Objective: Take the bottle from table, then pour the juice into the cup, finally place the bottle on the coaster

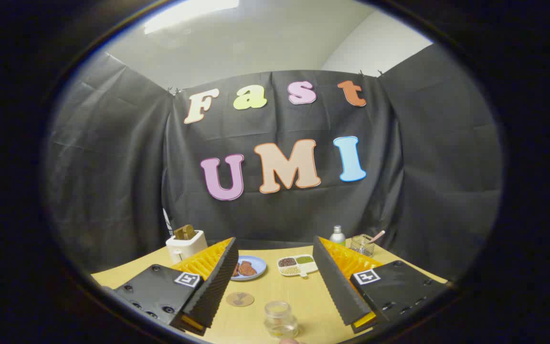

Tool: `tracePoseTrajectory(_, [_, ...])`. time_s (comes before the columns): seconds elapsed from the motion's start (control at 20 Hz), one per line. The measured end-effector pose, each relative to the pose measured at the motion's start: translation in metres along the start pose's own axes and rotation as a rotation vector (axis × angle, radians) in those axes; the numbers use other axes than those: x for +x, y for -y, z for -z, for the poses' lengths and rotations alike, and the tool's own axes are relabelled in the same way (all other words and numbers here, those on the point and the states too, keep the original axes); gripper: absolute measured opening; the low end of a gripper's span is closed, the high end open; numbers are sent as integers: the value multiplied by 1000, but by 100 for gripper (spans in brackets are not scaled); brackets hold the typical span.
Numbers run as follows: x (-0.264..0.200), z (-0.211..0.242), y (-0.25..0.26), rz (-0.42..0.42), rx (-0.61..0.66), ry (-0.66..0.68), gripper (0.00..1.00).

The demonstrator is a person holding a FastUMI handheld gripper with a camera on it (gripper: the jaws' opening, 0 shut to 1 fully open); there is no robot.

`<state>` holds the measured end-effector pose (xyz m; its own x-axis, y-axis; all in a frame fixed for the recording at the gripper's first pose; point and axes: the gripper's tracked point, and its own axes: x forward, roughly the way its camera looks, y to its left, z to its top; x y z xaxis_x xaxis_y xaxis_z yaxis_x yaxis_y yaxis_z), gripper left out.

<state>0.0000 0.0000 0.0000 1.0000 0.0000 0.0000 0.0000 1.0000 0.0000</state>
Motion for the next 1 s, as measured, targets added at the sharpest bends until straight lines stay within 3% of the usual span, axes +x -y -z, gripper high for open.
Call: tracePoseTrajectory(1.0, [-5, 16, -6, -32, -4, -25, 99])
